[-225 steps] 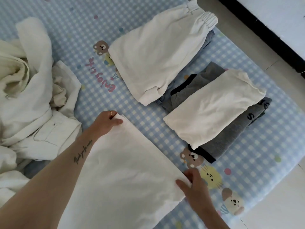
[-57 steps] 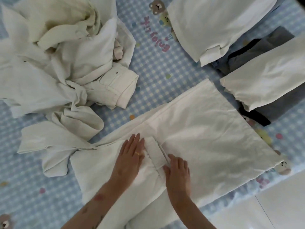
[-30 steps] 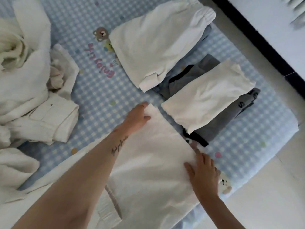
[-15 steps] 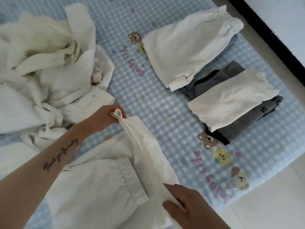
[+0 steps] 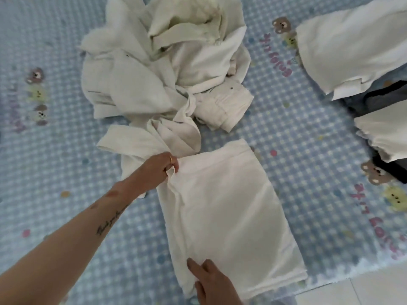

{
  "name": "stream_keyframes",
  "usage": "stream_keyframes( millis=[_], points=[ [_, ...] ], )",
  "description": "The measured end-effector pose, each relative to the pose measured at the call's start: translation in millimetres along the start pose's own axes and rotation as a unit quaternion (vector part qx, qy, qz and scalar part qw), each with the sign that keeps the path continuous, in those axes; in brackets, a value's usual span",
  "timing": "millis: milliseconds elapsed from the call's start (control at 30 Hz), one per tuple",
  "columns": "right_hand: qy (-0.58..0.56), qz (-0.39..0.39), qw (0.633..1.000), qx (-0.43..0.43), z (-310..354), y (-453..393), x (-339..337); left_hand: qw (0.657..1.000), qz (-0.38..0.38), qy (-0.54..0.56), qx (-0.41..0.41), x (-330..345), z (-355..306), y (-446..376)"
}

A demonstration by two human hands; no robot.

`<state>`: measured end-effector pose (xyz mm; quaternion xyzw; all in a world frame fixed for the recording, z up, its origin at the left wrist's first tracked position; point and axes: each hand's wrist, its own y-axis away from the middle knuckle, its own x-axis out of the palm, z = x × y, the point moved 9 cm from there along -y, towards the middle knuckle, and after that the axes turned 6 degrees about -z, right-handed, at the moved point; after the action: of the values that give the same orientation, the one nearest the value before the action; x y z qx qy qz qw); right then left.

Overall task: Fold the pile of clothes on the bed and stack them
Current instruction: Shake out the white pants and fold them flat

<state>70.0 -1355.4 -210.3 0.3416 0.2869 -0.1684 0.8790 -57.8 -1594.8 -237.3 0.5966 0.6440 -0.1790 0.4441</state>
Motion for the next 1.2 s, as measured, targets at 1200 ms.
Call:
stream_keyframes(
  millis=[1200],
  points=[
    [0.023,-0.342,0.916,0.209,-279.8,-2.0,-269.6,0.830,-0.232,0.099,-0.498,154.8,-125.8,142.1]
  ],
)
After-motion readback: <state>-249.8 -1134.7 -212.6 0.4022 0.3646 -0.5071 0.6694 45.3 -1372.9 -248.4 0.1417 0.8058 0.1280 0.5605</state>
